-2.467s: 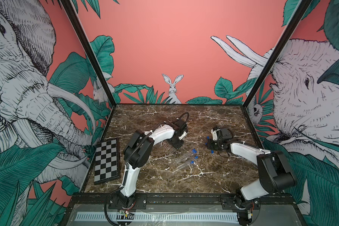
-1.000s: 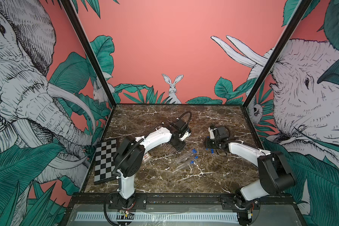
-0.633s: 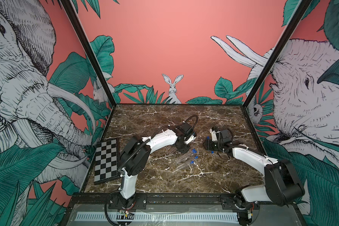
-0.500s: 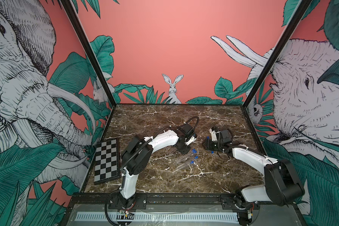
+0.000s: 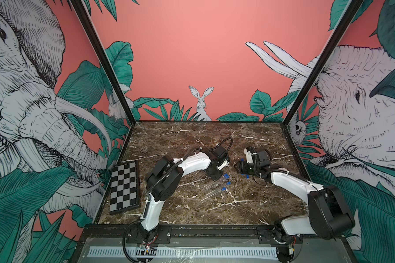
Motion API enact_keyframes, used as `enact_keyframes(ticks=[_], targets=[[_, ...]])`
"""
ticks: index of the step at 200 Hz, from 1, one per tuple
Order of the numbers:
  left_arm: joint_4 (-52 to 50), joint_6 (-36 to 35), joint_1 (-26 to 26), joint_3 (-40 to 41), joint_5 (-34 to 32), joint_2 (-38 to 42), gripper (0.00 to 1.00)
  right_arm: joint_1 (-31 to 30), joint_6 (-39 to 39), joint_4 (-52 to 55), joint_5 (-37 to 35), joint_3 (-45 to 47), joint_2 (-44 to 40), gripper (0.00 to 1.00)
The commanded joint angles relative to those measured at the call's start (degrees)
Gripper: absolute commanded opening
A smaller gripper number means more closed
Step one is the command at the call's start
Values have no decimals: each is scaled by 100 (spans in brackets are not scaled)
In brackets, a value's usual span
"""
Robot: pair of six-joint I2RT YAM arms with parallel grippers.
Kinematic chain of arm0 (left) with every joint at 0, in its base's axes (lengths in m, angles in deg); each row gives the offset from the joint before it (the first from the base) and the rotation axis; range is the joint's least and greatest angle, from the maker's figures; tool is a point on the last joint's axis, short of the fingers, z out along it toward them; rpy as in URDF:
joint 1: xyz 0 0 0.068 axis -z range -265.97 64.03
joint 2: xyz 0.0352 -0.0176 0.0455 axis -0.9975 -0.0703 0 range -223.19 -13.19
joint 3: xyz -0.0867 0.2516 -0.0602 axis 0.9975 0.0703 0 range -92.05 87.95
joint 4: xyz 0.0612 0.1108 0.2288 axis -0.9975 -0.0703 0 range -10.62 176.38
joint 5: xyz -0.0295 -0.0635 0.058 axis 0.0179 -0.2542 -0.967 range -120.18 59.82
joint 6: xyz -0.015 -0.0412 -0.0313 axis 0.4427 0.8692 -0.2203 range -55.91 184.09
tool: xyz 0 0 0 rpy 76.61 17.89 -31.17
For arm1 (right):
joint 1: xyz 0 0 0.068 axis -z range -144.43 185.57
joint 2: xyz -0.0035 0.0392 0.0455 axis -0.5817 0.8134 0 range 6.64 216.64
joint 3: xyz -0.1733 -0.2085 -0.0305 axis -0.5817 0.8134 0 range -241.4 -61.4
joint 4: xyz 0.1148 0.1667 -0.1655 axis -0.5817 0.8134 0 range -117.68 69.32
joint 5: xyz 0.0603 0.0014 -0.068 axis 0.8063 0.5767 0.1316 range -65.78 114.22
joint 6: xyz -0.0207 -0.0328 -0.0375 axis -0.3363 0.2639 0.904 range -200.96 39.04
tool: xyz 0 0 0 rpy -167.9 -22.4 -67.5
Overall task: Remove stoppers from test tubes
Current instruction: Pick up the test tube at the center of the board.
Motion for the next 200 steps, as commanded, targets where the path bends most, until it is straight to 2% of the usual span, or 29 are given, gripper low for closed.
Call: enact_keyframes(ticks=[1, 133, 200], targets=[[15, 53, 39, -145, -91, 45, 45, 19, -60, -141, 3, 45, -23, 68], [-41, -64, 135, -114, -316, -146, 41, 207, -125, -184, 73, 86, -122, 68], [-68, -108, 144, -113, -353, -278, 29, 286, -212, -303, 187, 197, -154, 68]])
